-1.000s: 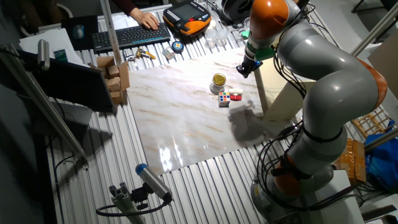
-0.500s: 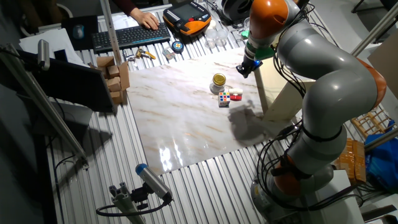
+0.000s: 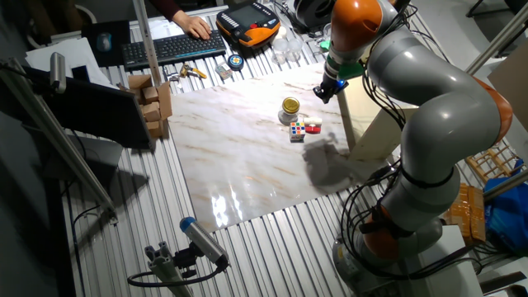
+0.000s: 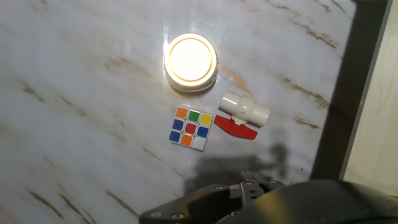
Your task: Take the object down from the shelf
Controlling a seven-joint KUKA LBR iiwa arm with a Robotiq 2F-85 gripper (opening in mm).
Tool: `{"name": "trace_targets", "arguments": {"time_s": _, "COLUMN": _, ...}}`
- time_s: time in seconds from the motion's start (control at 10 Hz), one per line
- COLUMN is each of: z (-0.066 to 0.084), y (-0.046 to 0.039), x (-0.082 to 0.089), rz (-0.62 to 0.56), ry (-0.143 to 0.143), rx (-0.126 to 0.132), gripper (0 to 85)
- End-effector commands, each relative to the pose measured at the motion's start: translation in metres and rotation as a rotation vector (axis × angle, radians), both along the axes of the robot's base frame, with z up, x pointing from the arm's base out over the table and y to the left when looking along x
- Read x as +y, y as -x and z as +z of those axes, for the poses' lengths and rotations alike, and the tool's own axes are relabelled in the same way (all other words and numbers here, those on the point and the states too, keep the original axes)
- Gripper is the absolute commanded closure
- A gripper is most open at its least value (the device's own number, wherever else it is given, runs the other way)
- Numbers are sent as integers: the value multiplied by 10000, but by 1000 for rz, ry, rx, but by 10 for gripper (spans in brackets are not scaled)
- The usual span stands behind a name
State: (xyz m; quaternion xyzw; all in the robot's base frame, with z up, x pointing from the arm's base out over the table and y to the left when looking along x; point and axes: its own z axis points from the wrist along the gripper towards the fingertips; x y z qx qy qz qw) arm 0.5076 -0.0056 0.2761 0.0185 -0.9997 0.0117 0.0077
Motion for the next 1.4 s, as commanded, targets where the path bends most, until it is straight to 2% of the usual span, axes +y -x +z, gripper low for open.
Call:
{"name": "trace_targets", "arguments": {"time_s": 0.0, "z": 1, "y": 0, "x": 0, "rz": 2, "ry": 1, "rx": 0, "gripper": 850}}
{"name": "trace_targets", "arguments": {"time_s": 1.3, "z": -6, "y": 4, "x": -4, "rz": 8, "ry": 7, "rx": -9, "gripper": 850}}
